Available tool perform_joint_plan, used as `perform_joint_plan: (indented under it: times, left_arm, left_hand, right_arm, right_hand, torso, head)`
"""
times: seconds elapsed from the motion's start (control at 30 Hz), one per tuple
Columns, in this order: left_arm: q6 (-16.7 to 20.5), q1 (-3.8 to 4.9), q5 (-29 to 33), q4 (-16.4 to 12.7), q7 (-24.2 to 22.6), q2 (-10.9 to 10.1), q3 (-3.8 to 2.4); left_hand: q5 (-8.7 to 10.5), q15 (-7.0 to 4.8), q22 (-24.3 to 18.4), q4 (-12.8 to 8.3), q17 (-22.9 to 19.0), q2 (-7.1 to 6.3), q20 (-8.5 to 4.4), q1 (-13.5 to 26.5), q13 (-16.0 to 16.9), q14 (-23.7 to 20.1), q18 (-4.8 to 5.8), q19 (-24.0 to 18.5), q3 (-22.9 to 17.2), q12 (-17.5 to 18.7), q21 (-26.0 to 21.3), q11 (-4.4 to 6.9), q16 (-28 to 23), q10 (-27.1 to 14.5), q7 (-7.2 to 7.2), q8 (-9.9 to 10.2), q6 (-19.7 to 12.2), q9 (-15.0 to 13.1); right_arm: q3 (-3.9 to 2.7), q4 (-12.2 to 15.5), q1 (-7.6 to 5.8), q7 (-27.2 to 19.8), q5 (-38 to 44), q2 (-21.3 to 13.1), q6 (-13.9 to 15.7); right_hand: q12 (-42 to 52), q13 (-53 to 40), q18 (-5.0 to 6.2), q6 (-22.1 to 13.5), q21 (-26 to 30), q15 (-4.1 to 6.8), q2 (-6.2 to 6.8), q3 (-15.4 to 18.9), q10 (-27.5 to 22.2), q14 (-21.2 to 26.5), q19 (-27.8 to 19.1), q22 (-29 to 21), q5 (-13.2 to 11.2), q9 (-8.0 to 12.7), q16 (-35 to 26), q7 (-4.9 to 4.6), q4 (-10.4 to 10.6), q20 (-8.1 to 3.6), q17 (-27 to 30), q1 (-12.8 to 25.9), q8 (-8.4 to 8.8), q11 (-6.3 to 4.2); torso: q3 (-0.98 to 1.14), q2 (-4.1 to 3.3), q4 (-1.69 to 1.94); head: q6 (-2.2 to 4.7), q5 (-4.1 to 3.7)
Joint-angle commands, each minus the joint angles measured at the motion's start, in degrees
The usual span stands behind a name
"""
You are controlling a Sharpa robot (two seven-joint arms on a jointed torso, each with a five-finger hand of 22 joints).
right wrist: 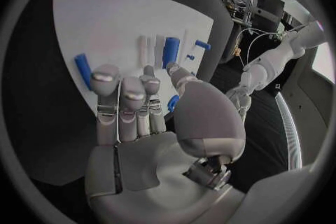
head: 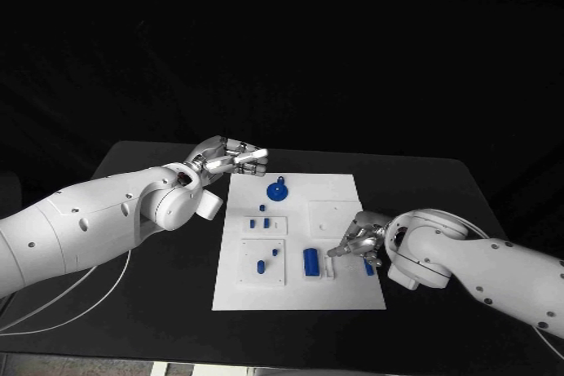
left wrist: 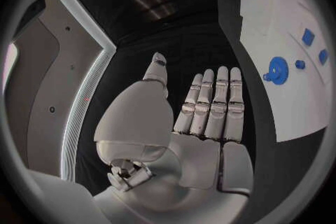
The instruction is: Assemble the parts on the task board
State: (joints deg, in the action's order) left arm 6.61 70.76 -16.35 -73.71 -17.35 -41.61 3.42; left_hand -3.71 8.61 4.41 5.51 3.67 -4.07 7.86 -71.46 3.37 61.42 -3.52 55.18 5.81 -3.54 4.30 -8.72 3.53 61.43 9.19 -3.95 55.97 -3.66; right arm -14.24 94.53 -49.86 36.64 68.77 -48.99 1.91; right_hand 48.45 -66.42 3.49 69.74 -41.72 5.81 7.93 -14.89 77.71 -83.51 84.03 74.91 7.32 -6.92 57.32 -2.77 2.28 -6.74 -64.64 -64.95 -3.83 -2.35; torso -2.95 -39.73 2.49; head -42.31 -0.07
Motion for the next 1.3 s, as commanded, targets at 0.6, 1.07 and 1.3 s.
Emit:
perform_joint_plan:
  times: [0.6, 1.07, 1.3]
  left_arm:
    - [1.2, 0.03, 0.7, -0.9, -2.4, -0.6, -0.03]
    - [0.5, 0.02, 0.7, -1.0, -1.8, -0.5, 0.00]
    - [0.3, 0.02, 0.7, -1.0, -1.6, -0.5, 0.03]
  left_hand:
    - [-0.37, -0.24, 0.1, -1.7, 0.0, 1.17, -0.23, 0.1, 0.1, 1.1, 0.37, 1.1, 0.3, 0.1, 0.5, 0.26, 0.0, 0.7, -0.15, -0.2, 0.4, 0.1]
    - [-0.29, -0.23, 0.1, -1.9, 0.0, 1.16, -0.25, 0.4, 0.0, 1.0, 0.47, 1.0, 0.4, 0.1, 0.5, 0.25, -0.1, 0.6, -0.11, -0.2, 0.3, 0.1]
    - [-0.28, -0.21, 0.1, -1.7, 0.0, 1.00, -0.23, 0.5, 0.1, 1.0, 0.46, 1.0, 0.3, 0.1, 0.5, 0.21, 0.0, 0.5, -0.08, -0.2, 0.1, 0.1]
  right_arm:
    - [-2.82, -2.8, -0.25, 3.5, 7.1, -6.3, -8.0]
    - [1.24, -5.0, 0.02, 4.8, 9.5, -4.3, -11.2]
    - [2.21, -5.1, 0.23, 4.8, 9.1, -3.3, -11.4]
  right_hand:
    - [1.3, -1.0, -0.38, 0.7, -2.0, -0.03, 0.69, -0.4, 0.5, -0.3, 2.9, 5.4, -2.1, -5.1, 1.4, 0.69, 0.4, -0.33, -0.9, -0.9, 0.17, -0.36]
    - [0.4, -0.5, -0.45, 0.2, -1.6, -0.14, 1.75, -3.1, 0.2, -0.2, 2.8, 5.3, -4.2, -5.7, 1.0, 0.53, 1.4, -0.23, -0.8, 0.6, 0.19, -0.23]
    - [0.4, -0.5, -0.47, 0.2, -1.6, -0.14, 1.85, -3.3, 0.3, -0.3, 2.9, 5.3, -4.3, -5.8, 1.1, 0.54, 1.7, -0.24, -0.9, 0.8, 0.18, -0.24]
  torso:
    - [0.06, -0.07, -0.24]
    - [-0.06, -0.07, 0.02]
    - [-0.02, -0.09, -0.10]
  head:
    - [0.49, -2.53]
    - [0.14, -2.33]
    - [0.02, -1.93]
